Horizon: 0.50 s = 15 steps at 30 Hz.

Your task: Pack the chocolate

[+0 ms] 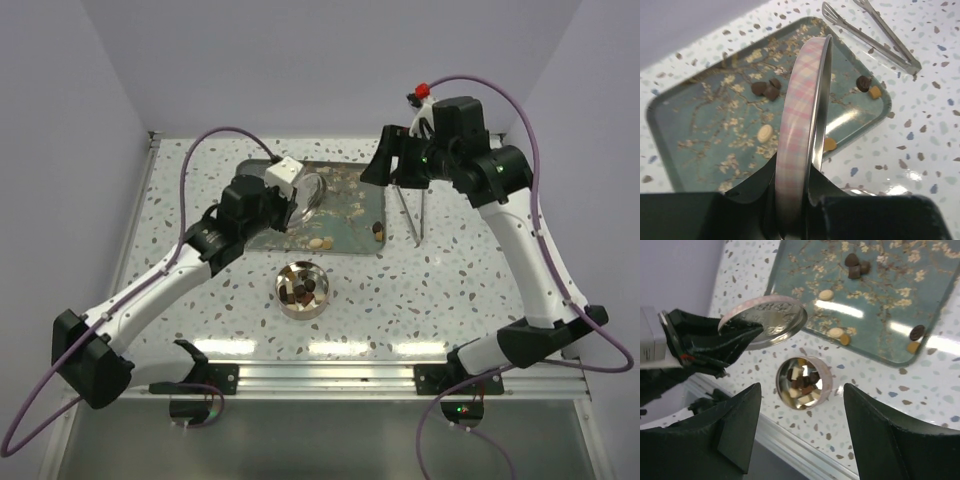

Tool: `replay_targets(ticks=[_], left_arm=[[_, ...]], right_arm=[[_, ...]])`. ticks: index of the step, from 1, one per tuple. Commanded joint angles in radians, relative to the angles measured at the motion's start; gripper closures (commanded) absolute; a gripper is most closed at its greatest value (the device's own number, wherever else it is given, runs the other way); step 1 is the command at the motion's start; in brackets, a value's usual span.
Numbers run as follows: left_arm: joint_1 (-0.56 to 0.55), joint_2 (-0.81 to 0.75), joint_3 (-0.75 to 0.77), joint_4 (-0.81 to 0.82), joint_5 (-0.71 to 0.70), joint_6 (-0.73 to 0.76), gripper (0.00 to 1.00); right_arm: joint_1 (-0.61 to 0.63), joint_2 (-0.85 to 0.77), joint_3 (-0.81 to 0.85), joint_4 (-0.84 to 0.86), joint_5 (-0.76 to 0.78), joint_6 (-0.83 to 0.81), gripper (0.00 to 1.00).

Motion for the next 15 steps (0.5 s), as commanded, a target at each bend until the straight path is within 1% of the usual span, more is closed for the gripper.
replay_targets(ticks=[1, 2, 3, 5, 6, 7, 9, 11, 12, 13, 15], left_arm=[[-0.062, -0.089, -0.026, 0.061, -0.170, 0.238, 1.00], [-0.078, -0.101, -0.026, 0.060, -0.194, 0.263, 1.00], [-0.118, -0.106, -0.026, 0.067, -0.217, 0.309, 1.00], [-0.169, -0.114, -0.029, 0.089, -0.290, 0.382, 1.00], [-0.224, -0.112, -0.031, 0.098, -0.317, 0.409, 1.00], [-0.250, -0.098, -0.029, 0.101, -0.369, 0.433, 1.00], [-0.310, -0.077, -0.029, 0.106, -0.426, 0.488, 1.00], [-0.335, -0.054, -0.031, 0.109, -0.477, 0.510, 1.00], [-0.356, -0.049, -0.040, 0.136, -0.492, 0.532, 1.00], [-0.364, -0.049, -0.046, 0.155, -0.524, 0.542, 1.00], [-0.372, -0.046, -0.054, 0.185, -0.541, 0.575, 1.00]], right_arm=[[-0.015, 0.080, 0.049, -0.026, -0.150, 0.139, 0.30], [-0.015, 0.091, 0.046, -0.020, -0.205, 0.163, 0.31], [-0.015, 0.101, 0.038, -0.002, -0.231, 0.196, 0.32], [-0.014, 0.114, 0.009, 0.010, -0.274, 0.224, 0.33], [-0.015, 0.119, 0.000, 0.023, -0.291, 0.226, 0.33], [-0.020, 0.121, -0.009, 0.029, -0.306, 0.229, 0.33], [-0.023, 0.113, -0.023, 0.070, -0.345, 0.262, 0.32], [-0.044, 0.095, -0.069, 0.122, -0.380, 0.308, 0.33], [-0.049, 0.090, -0.084, 0.160, -0.400, 0.345, 0.33], [-0.050, 0.084, -0.095, 0.170, -0.402, 0.356, 0.33], [-0.049, 0.076, -0.112, 0.159, -0.394, 0.356, 0.34]])
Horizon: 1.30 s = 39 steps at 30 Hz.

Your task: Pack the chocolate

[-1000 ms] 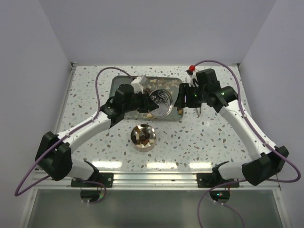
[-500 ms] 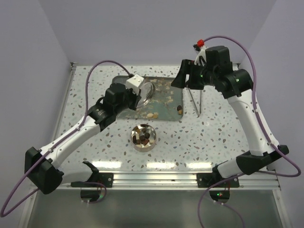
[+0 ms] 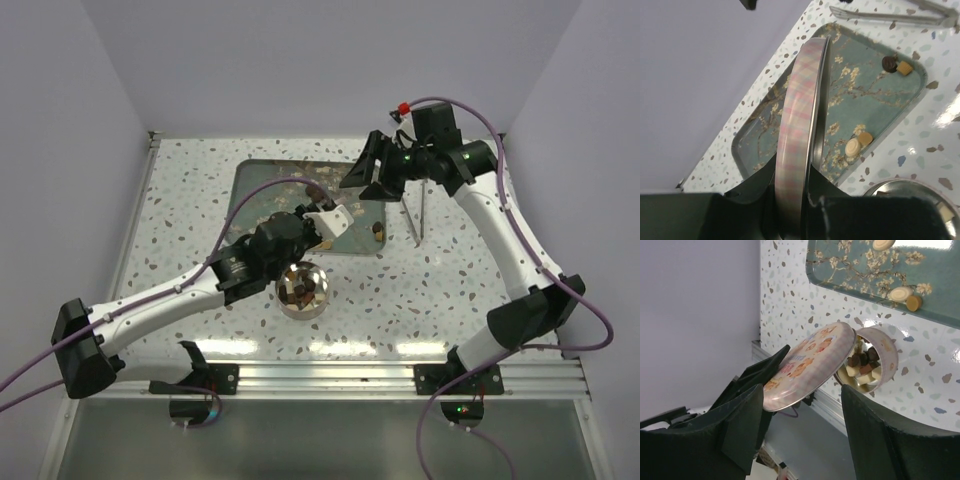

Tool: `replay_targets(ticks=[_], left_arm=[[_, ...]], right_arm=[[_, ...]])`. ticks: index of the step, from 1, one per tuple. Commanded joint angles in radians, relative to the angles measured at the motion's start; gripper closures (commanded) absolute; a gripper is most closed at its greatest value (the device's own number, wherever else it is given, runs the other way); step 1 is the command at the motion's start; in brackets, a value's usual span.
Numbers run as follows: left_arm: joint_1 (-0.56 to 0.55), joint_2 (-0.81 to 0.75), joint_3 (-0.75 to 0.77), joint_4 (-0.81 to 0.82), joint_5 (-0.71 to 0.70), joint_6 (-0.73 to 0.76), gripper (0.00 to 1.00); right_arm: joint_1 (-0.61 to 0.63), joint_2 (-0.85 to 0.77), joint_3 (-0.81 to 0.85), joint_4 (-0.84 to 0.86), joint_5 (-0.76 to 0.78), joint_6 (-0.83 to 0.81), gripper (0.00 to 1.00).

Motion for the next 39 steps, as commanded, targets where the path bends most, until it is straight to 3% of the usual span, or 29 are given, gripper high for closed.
replay_targets(ticks=[1, 8, 16, 34, 39], left_arm=[[-0.015, 0.003, -0.010, 0.106, -0.124, 0.110, 1.00], [-0.031, 0.020, -0.013, 0.178, -0.155, 0.137, 1.00], [-0.053, 0.047, -0.017, 0.191, -0.172, 0.142, 1.00], [-0.110, 0.084, 0.012, 0.218, -0.193, 0.162, 1.00], [-0.143, 0.109, 0.004, 0.285, -0.265, 0.229, 1.00]], right_arm=[[-0.009, -0.062, -0.027, 0.066, -0.066, 0.071, 0.34], [-0.009, -0.123, -0.201, 0.168, -0.085, 0.147, 0.34], [-0.008, -0.206, -0.369, 0.434, -0.074, 0.313, 0.34], [-0.006, -0.206, -0.443, 0.506, -0.045, 0.353, 0.33], [-0.005, -0.206, -0.468, 0.503, -0.046, 0.348, 0.38]])
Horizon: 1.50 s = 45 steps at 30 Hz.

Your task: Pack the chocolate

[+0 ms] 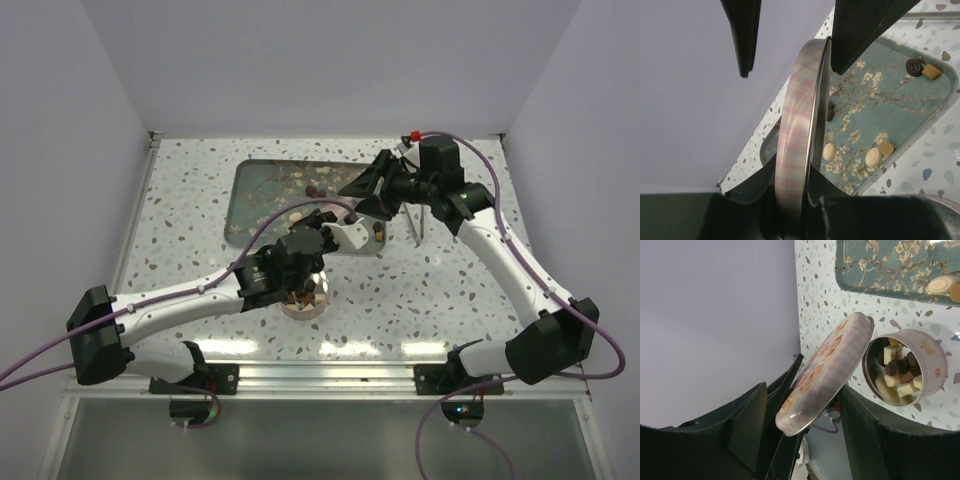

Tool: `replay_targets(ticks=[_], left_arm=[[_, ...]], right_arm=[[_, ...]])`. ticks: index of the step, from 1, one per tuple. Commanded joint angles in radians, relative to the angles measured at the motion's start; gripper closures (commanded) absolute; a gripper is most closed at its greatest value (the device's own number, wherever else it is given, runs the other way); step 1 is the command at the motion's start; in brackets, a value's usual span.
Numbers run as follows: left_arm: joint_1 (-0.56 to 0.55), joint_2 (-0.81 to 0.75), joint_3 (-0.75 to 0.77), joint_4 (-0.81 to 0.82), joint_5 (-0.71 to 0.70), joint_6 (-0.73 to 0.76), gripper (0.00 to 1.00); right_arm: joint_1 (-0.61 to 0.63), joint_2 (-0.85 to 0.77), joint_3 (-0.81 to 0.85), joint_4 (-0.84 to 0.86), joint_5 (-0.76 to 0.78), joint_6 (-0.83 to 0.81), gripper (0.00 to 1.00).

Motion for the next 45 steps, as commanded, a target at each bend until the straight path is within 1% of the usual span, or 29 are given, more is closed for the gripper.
replay_targets(ticks=[1, 4, 6, 9, 10, 12, 13, 14, 15, 16, 17, 18, 20, 22, 24, 27, 29, 33, 34, 36, 39, 41, 42, 43, 44, 45], left_arm=[[-0.030, 0.019, 0.027, 0.138, -0.066, 0.077, 1.00], [-0.038, 0.031, 0.017, 0.201, -0.086, 0.127, 1.00], [-0.044, 0.040, 0.016, 0.209, -0.079, 0.136, 1.00], [-0.047, 0.059, 0.017, 0.216, -0.100, 0.151, 1.00], [-0.048, 0.059, 0.016, 0.218, -0.100, 0.150, 1.00], [-0.053, 0.051, 0.013, 0.224, -0.099, 0.148, 0.98], [-0.056, 0.047, 0.005, 0.236, -0.097, 0.148, 0.94], [-0.056, 0.044, 0.004, 0.239, -0.097, 0.148, 0.83], [-0.056, 0.044, 0.004, 0.239, -0.109, 0.148, 0.74], [-0.056, 0.044, 0.004, 0.244, -0.119, 0.144, 0.61], [-0.056, 0.042, 0.005, 0.244, -0.126, 0.139, 0.40], [-0.056, 0.039, 0.002, 0.244, -0.135, 0.133, 0.34], [-0.056, 0.022, -0.007, 0.224, -0.131, 0.099, 0.12], [-0.056, 0.007, -0.021, 0.194, -0.129, 0.061, 0.07], [-0.056, -0.022, -0.033, 0.170, -0.123, 0.033, 0.01], [-0.055, -0.061, -0.042, 0.071, -0.114, -0.056, 0.00], [-0.055, -0.096, -0.053, 0.016, -0.102, -0.140, 0.00], [-0.056, -0.140, -0.065, -0.176, -0.048, -0.295, 0.00], [-0.056, -0.147, -0.065, -0.202, -0.041, -0.367, 0.00], [-0.055, -0.179, -0.072, -0.253, -0.037, -0.460, 0.00], [-0.055, -0.240, -0.098, -0.264, -0.008, -0.520, 0.00], [-0.046, -0.263, -0.104, -0.288, 0.010, -0.614, 0.00], [-0.033, -0.271, -0.105, -0.313, 0.071, -0.651, 0.00], [0.015, -0.282, -0.111, -0.317, 0.116, -0.739, 0.00], [0.052, -0.306, -0.119, -0.316, 0.172, -0.784, 0.00], [0.095, -0.320, -0.130, -0.310, 0.284, -0.833, 0.00]], right_arm=[[0.004, -0.007, -0.018, 0.046, -0.003, 0.008, 0.40], [0.006, -0.012, -0.041, 0.039, -0.009, 0.003, 0.41], [0.007, -0.017, -0.057, 0.043, -0.014, 0.006, 0.42], [0.009, -0.029, -0.070, 0.057, -0.009, 0.012, 0.57], [0.009, -0.032, -0.072, 0.060, -0.006, 0.015, 0.66], [0.007, -0.032, -0.075, 0.063, -0.004, 0.014, 0.73], [0.009, -0.031, -0.077, 0.068, -0.006, 0.015, 0.78], [0.009, -0.027, -0.078, 0.071, -0.007, 0.017, 0.81], [0.009, -0.027, -0.081, 0.072, -0.009, 0.017, 0.85], [0.009, -0.024, -0.081, 0.077, -0.009, 0.017, 0.92], [0.010, -0.023, -0.081, 0.079, -0.007, 0.018, 0.94], [0.009, -0.024, -0.081, 0.082, -0.003, 0.018, 0.96], [0.009, -0.021, -0.084, 0.097, 0.002, 0.020, 0.97], [0.009, -0.020, -0.090, 0.117, 0.006, 0.024, 1.00], [0.007, -0.020, -0.103, 0.140, 0.008, 0.031, 1.00], [0.007, -0.014, -0.106, 0.166, 0.017, 0.037, 1.00], [0.004, -0.008, -0.097, 0.189, 0.026, 0.038, 1.00], [-0.008, 0.019, -0.068, 0.241, 0.028, 0.044, 1.00], [-0.020, 0.034, -0.060, 0.264, 0.022, 0.044, 1.00], [-0.042, 0.057, -0.017, 0.266, 0.005, 0.035, 1.00], [-0.083, 0.092, 0.038, 0.266, -0.013, 0.012, 1.00], [-0.097, 0.104, 0.063, 0.244, -0.023, -0.023, 1.00], [-0.097, 0.109, 0.075, 0.234, -0.023, -0.038, 1.00], [-0.096, 0.108, 0.074, 0.226, -0.024, -0.061, 1.00], [-0.096, 0.103, 0.046, 0.223, -0.033, -0.069, 1.00], [-0.097, 0.080, 0.023, 0.227, -0.035, -0.075, 1.00]])
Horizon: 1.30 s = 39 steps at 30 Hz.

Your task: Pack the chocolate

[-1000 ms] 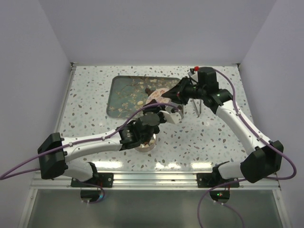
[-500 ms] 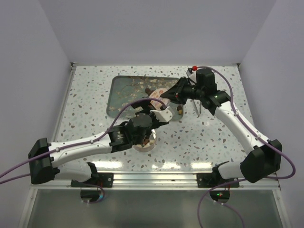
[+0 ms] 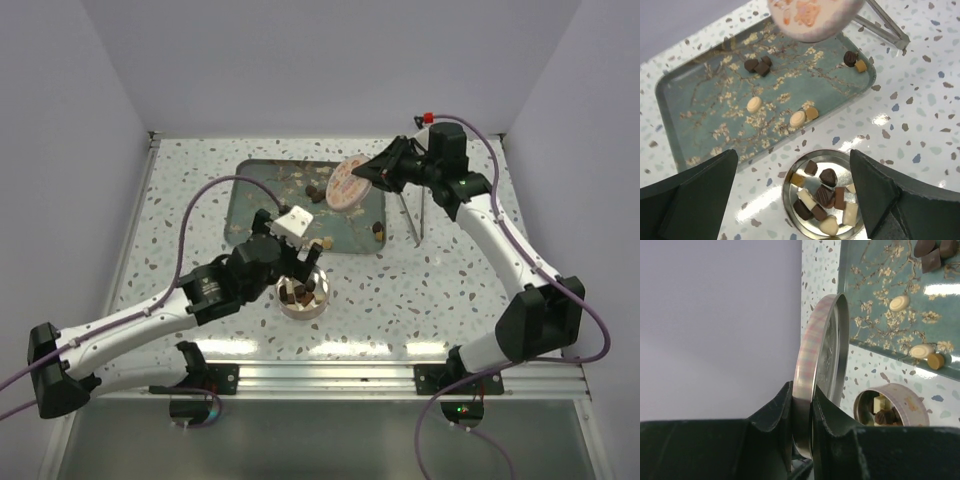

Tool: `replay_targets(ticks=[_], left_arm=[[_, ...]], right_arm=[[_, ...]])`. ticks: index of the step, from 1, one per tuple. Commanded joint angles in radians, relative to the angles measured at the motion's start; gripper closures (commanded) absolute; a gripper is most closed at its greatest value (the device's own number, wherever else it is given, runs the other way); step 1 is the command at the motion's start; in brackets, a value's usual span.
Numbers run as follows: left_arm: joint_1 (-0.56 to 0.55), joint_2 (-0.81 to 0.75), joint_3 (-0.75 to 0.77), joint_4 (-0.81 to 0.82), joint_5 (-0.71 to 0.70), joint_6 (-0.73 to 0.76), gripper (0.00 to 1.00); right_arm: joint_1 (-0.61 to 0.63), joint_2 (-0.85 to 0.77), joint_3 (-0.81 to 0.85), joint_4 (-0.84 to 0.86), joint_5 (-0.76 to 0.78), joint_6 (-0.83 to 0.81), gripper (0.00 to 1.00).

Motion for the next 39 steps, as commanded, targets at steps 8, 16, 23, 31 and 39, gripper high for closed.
replay_targets(ticks=[8, 16, 23, 31, 39], left_arm=[[0.437, -0.111, -0.110, 0.061, 0.616, -0.695, 0.00], [0.481, -0.111, -0.166, 0.006, 0.707, -0.827, 0.00], [0.482, -0.187, -0.190, -0.151, 0.572, -0.861, 0.00], [0.482, -0.203, -0.296, -0.089, 0.639, -0.895, 0.00], [0.482, -0.178, -0.310, -0.084, 0.638, -0.866, 0.00]], right_arm=[[0.011, -0.180, -0.324, 0.094, -0.155, -0.149, 1.00], [0.017, -0.255, -0.522, 0.214, -0.263, -0.212, 1.00], [0.058, -0.243, -0.661, 0.509, -0.279, -0.074, 1.00], [0.091, -0.158, -0.742, 0.734, -0.299, -0.011, 1.00], [0.106, -0.043, -0.839, 0.982, -0.307, 0.105, 1.00]])
